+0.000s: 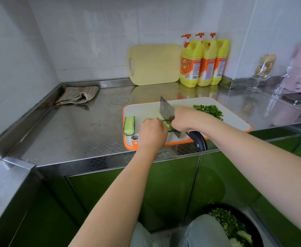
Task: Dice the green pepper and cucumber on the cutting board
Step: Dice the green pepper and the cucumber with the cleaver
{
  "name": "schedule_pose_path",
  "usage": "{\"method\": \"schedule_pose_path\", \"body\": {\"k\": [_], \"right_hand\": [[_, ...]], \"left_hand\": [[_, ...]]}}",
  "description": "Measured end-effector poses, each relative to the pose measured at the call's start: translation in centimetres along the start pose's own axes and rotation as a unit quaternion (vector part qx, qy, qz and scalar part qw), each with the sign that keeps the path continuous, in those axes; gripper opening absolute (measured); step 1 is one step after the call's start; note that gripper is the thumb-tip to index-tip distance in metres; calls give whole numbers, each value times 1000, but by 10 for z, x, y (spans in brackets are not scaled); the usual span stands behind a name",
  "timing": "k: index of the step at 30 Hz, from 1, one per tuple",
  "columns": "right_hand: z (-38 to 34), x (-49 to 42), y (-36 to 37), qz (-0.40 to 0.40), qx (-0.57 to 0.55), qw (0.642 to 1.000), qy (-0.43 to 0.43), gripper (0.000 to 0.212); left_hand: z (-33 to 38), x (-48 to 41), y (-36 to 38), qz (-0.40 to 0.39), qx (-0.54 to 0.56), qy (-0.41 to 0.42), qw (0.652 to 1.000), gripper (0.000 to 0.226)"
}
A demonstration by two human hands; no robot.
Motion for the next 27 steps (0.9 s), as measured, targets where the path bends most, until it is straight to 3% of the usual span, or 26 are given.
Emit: {"method": "schedule_pose_path", "body": {"k": [5,8,12,17,23,27], "right_hand": [[-7,-10,5,9,-13,1000,10,18],[1,-13,9,19,-96,995,26,4],[15,-15,17,46,-192,979,44,8],[25,-13,12,84,-249,964,38,7],[20,-2,0,22,-167,986,8,12],[10,-5,9,24,-130,991,-8,22]], "left_hand": [[1,-2,1,-35,-55,4,998,23],[-2,-3,-5,-66,-100,26,992,25],[-12,4,-15,-60,-127,52,989,39],[-14,5,-15,-50,-124,55,989,35],[-17,6,-16,-30,-102,51,993,33],[-18,7,-15,-25,-104,51,993,33]]}}
Point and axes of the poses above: each hand's wrist, its own x-axis away from the middle knuckle, its own y-axis out of the palm, z = x × y, the point moved 5 cm from there along -x, towards the middle knuckle, and after that the axes turned 14 degrees about x, right-handed, at the moved point
